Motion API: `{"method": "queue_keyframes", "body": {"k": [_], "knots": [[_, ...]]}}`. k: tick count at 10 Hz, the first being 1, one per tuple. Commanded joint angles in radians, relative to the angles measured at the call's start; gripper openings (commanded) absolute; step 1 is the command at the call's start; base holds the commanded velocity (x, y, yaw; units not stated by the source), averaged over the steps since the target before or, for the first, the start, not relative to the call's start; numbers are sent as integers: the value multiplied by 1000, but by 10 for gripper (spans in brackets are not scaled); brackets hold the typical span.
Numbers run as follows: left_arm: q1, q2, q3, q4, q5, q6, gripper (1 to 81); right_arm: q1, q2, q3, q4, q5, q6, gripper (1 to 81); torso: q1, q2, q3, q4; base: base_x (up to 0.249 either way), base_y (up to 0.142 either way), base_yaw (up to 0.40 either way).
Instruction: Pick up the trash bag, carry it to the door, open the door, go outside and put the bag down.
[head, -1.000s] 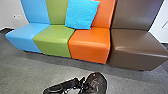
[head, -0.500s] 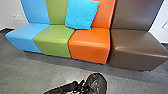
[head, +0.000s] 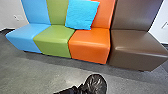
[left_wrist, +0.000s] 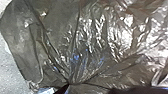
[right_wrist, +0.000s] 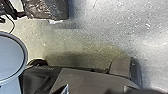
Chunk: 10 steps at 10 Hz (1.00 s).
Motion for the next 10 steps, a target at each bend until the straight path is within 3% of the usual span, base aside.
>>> {"method": "queue_keyframes", "body": {"k": [1, 2, 5, 7, 8, 9, 10], "knots": [[-103, 2, 9, 3, 64, 6, 811, 35, -50, 26, 7, -54, 1, 811, -2, 4, 0, 0, 0, 0, 0], [-97, 2, 9, 12, 62, 6, 811, 32, -48, 24, 7, -54, 1, 811, 17, -29, 0, 0, 0, 0, 0], [-55, -1, 7, 60, -20, 4, 811, 30, -47, 22, 4, -55, 1, 811, 29, -52, 0, 0, 0, 0, 0], [-46, -6, 7, 60, -31, 4, 811, 35, -44, 22, 4, -55, 1, 811, 29, -51, -66, 0, 0, 0, 0], [-46, -7, 7, 60, -31, 4, 811, 35, -42, 22, 2, -55, 1, 811, 29, -51, -61, 0, 0, 0, 0], [-44, -9, 7, 61, -31, 6, 811, 34, -42, 22, 2, -57, 1, 811, 29, -51, -21, 0, 0, 0, 0], [-43, -9, 7, 61, -31, 6, 811, 32, -42, 21, 2, -55, 1, 811, 29, -51, -38, 0, 0, 0, 0]]}}
